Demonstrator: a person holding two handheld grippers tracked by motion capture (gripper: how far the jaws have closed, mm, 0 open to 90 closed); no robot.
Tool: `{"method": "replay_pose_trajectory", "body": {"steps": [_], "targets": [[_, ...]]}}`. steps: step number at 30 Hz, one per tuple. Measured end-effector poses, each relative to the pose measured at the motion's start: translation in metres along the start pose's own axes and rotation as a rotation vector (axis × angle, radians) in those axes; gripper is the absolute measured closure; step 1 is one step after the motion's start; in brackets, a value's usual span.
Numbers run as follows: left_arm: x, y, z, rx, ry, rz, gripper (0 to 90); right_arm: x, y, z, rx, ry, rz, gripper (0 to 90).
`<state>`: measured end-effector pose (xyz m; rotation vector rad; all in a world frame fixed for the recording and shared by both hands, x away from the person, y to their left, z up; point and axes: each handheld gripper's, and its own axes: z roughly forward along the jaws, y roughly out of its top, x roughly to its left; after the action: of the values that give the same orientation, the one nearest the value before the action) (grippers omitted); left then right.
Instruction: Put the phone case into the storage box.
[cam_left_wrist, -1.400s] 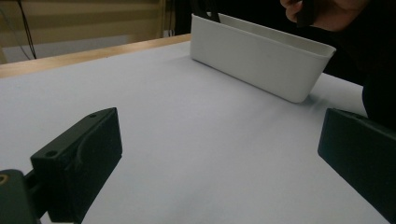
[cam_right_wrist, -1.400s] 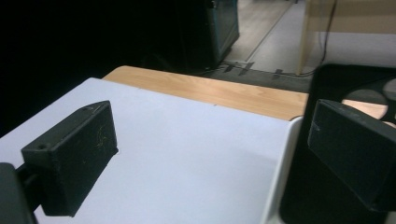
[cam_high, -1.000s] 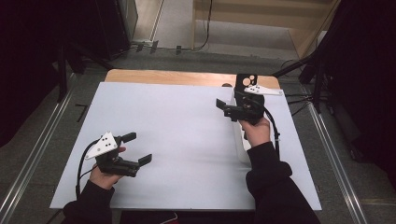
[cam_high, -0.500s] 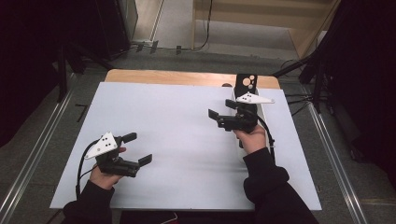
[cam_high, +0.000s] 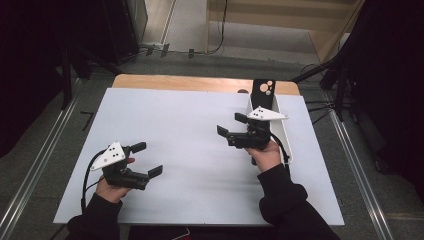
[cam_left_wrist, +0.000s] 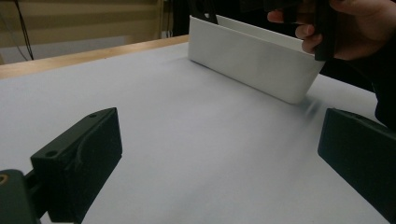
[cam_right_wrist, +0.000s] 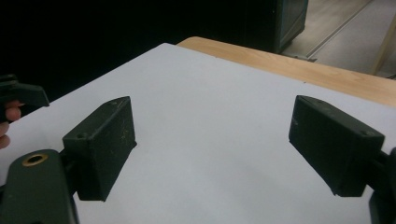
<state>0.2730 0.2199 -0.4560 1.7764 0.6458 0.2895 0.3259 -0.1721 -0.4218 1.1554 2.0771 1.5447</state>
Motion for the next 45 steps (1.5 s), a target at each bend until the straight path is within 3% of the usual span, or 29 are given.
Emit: {"method": "replay_pose_trajectory", "body": {"steps": [16, 23, 37, 45], "targets": [[0.0, 0.0, 0.0, -0.001, -0.002, 0.0, 0.0, 0.015, -0.021, -0.004, 0.125, 0.095, -0.022, 13.1], [0.0, 0.0, 0.0, -0.001, -0.003, -0.001, 0.0, 0.017, -0.03, -0.006, 0.214, 0.133, -0.027, 13.1], [-0.001, -0.001, 0.001, -0.002, -0.007, -0.007, 0.0, 0.022, -0.042, -0.016, 0.265, 0.148, -0.045, 13.2], [-0.001, -0.001, 0.002, 0.002, -0.008, -0.004, 0.0, 0.025, -0.051, -0.024, 0.291, 0.145, -0.1, 13.2]]}}
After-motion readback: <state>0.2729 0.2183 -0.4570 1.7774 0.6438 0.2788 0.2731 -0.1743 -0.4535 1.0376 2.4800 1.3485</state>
